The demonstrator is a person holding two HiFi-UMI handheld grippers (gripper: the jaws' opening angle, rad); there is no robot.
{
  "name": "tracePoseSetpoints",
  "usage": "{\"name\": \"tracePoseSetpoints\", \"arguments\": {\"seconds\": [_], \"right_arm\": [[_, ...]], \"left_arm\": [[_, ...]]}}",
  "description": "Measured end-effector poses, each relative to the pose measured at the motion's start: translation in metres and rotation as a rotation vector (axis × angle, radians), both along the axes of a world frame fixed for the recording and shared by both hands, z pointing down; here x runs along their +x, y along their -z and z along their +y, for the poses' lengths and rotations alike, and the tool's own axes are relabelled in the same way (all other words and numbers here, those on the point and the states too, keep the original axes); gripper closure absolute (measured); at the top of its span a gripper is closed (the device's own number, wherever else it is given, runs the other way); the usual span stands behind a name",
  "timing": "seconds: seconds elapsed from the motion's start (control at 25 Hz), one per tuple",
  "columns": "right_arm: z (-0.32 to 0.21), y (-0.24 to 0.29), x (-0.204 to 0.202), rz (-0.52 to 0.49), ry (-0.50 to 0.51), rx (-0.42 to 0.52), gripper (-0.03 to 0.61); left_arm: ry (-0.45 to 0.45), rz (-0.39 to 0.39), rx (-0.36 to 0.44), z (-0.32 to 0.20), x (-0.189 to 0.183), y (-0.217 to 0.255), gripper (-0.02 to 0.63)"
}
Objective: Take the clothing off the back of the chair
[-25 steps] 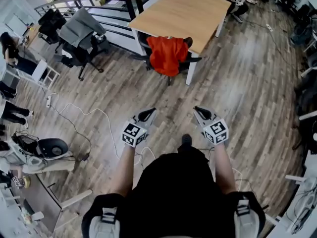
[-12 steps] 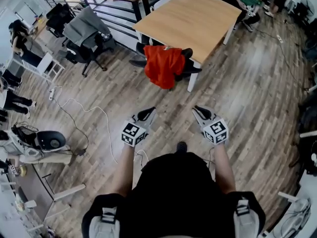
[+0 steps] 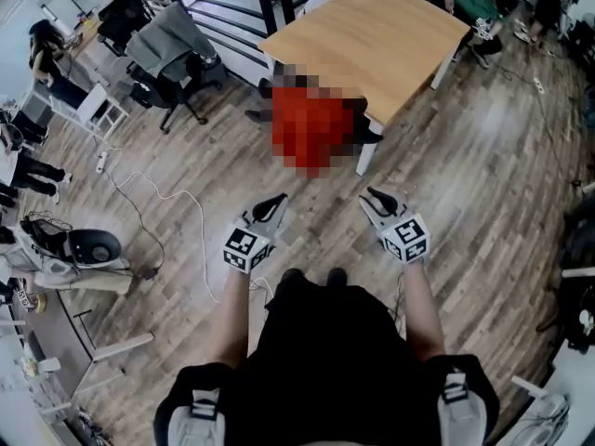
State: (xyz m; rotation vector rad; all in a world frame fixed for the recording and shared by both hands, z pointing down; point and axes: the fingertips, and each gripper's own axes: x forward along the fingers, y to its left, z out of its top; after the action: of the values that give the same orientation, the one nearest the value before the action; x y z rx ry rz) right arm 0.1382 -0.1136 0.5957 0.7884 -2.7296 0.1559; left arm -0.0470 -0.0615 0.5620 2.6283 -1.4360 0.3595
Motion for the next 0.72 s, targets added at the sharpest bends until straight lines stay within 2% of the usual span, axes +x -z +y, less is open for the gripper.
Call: {"name": "tracePoseSetpoints", "arguments": {"seconds": [0.28, 0.4, 0.56, 0.64, 0.72], "right_arm": [[-0.034, -0.001, -0.022, -0.021, -0.011, 0.0, 0.424], [-0.046, -0.003, -0.04, -0.043, -0.018, -0.063, 0.4], [-0.07, 0.003, -0.06, -0.128, -0.018, -0.105, 0.356], [-0.085, 0.007, -0.068, -0.135, -0.037, -0.092, 0.345], [-0.099, 0.014, -0.077, -0.137, -0.05, -0.083, 0.329]], "left_arm": [[-0.004, 0.005, 0.005, -0.033, -0.023, 0.001, 0.609], [-0.025, 0.001, -0.004, -0.052, -0.042, 0.001, 0.609], [-0.059, 0.073, -0.009, -0.083, -0.062, 0.013, 0.607], [-0.069, 0.087, -0.01, -0.1, -0.071, 0.014, 0.585], [-0.073, 0.086, -0.015, -0.115, -0.08, 0.012, 0.522]]}}
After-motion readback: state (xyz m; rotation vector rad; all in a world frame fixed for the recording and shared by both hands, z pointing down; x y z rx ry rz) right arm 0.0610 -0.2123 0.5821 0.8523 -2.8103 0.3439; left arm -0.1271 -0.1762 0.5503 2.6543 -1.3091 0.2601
